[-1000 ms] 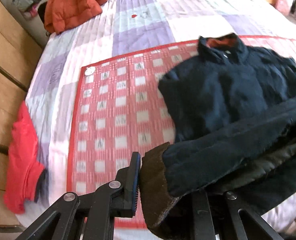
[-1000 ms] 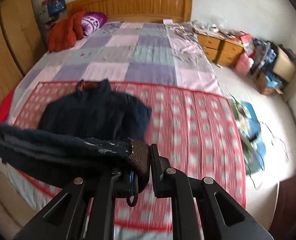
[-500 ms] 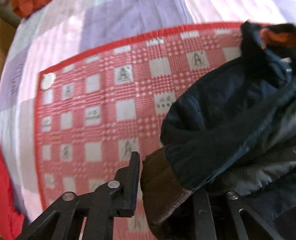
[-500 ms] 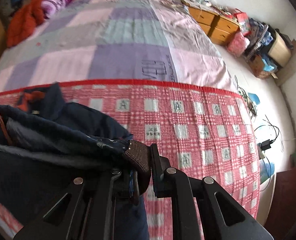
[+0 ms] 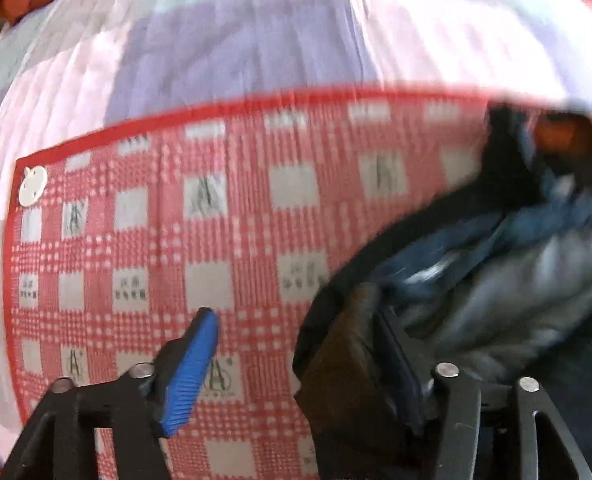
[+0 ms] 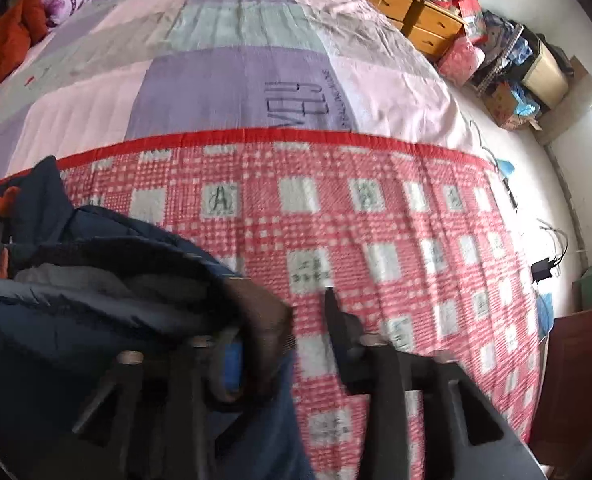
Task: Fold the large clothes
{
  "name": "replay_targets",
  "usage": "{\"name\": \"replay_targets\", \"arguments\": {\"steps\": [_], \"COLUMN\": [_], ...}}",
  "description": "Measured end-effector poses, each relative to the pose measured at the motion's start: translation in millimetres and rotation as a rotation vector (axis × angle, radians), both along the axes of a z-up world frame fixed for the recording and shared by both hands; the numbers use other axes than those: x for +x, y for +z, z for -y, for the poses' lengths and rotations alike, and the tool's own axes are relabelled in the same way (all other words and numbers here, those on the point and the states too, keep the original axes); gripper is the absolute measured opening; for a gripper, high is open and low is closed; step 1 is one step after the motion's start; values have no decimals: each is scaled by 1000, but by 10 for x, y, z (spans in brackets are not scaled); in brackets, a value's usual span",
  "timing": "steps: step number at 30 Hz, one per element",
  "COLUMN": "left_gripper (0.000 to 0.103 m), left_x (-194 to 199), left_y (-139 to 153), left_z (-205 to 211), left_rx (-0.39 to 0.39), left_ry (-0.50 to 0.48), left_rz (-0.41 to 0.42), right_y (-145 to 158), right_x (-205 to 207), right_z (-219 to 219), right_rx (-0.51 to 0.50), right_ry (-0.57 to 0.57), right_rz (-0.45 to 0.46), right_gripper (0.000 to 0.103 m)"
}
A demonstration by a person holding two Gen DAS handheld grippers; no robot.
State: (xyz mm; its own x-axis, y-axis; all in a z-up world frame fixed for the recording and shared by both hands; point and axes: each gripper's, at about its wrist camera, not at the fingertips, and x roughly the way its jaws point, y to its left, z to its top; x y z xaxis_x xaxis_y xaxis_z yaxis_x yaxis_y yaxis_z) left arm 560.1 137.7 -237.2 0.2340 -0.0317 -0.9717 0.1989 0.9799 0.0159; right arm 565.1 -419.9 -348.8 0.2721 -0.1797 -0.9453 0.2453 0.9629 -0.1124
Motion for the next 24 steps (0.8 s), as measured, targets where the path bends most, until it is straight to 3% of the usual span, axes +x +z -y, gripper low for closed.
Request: {"name": "replay_targets", "arguments": {"steps": [2,4,5,8,9,10,13,14,15,17,20,24], "left_gripper": [79,80,81,82,82,82,82,82,82,82,82,82], "left_x": [126,119,83,-171,-320,-478,-960,-1109,-1246,-1587,-2144,-2786], "left_y": [269,576,649,766,751,715,564,515,464,340,140,-126], "left_z": [-208,-344,-352,-220,-96,40,430,529,627,835,1067,1317], "left_rx": [-144,-212,-231,-215,-194,-174,-168,-172,-169,-197,-247,-201], "left_ry": [86,147,149,101,60,13,-103,-123,-138,-142,-105,-93], "left_rz": [5,91,113,156,160,162,157,149,151,158,153,178], "right_y": [142,251,304,391,401,443,676,720,793,1008,1131,783], "right_x": [-12,-22,-36,-50,-49,-46,-26,-4,45,-14,-525,-1568], "right_z": [217,366,362,11,-38,-38,330,389,365,119,-426,-1229], "right_rx": [126,208,202,-76,-89,-45,406,387,253,81,75,-16], "right_ry": [-50,-95,-85,112,144,144,-57,-121,-149,-43,144,348], "right_rz": [13,5,10,-54,-59,-43,166,176,155,234,324,269], "right_gripper": [76,80,82,86,86,86,87,87,87,87,87,87]}}
